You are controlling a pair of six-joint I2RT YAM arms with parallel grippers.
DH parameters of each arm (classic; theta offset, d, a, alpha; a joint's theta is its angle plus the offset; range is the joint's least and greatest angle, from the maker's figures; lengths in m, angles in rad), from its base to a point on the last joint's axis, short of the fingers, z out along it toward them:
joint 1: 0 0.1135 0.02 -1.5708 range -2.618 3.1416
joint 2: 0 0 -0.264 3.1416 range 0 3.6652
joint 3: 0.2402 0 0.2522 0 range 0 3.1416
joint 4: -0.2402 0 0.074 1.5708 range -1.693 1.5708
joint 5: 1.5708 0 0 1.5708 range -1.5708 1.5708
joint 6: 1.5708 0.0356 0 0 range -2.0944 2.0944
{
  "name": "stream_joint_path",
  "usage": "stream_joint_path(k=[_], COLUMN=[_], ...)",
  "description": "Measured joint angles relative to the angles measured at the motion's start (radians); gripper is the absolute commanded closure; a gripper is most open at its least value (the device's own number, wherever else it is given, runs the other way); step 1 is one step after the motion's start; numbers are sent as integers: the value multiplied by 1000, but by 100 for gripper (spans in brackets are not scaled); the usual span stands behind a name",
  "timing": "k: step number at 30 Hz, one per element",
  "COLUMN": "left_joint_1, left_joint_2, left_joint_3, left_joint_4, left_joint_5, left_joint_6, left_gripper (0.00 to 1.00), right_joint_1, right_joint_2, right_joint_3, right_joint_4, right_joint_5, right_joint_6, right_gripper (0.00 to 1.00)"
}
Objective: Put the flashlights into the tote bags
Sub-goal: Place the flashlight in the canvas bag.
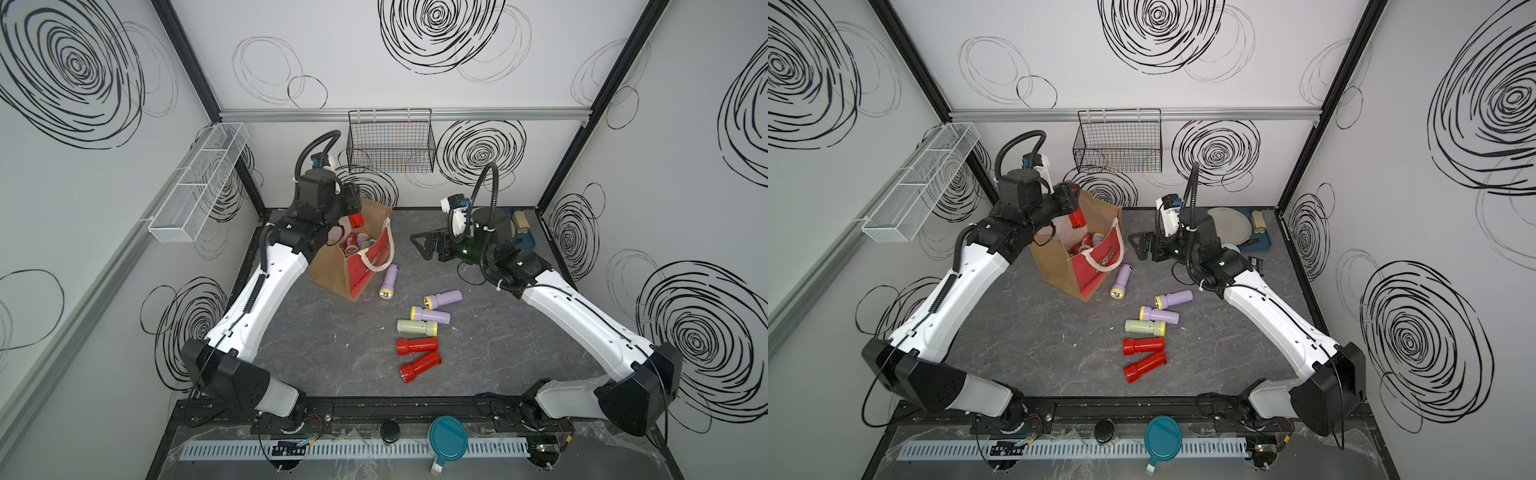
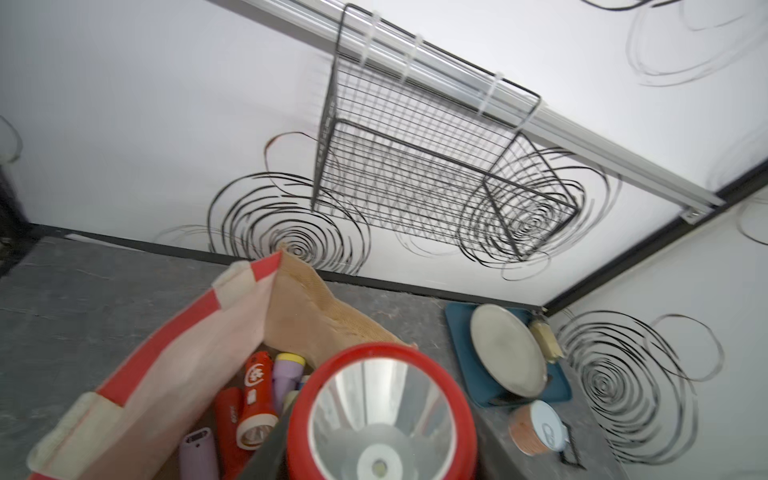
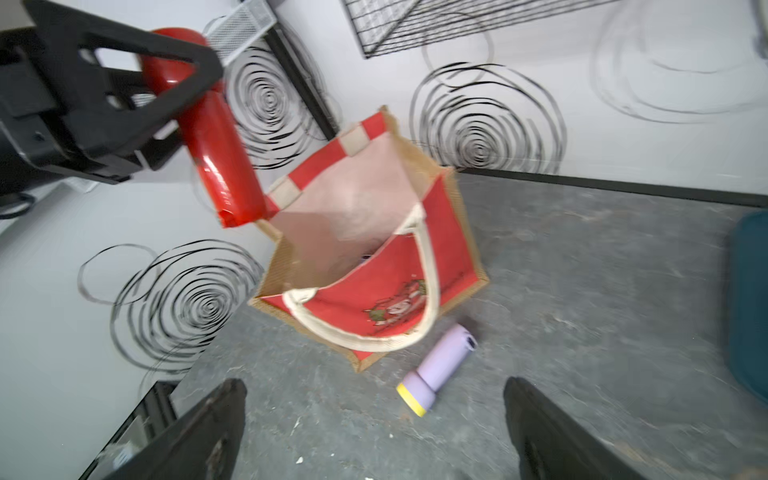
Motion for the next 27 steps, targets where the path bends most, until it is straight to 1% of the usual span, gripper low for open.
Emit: stream_joint_path(k=[5, 10, 14, 17, 24, 25, 27], left_joint_1=[3, -10, -16, -18, -21, -21, -21], left_joint_2=[145, 288, 378, 427, 503, 512, 521], left_joint_3=[116, 194, 229, 229, 247, 251, 252], left_joint_4=[-89, -159, -206, -226, -244, -244, -246], left_joint_5=[-91, -169, -215, -236, -262, -265, -269], left_joint_6=[32, 54, 59, 59, 57, 55, 53], left_gripper=[99, 100, 100, 100, 100, 95, 90], right_joint_1=[-72, -75, -74, -74, -74, -74, -74], right_joint_2=[-29, -47, -47, -44, -24, -22, -19], right_joint_3=[-6, -18, -18, -18, -18, -18, -18], right_joint_4=[-82, -116, -138, -162, -177, -178, -179], right_joint_5=[100, 140, 163, 179, 187, 188, 189], right_joint_6=[31, 47, 50, 54, 72, 74, 76], right_gripper=[0, 0, 0, 0, 0, 0, 0])
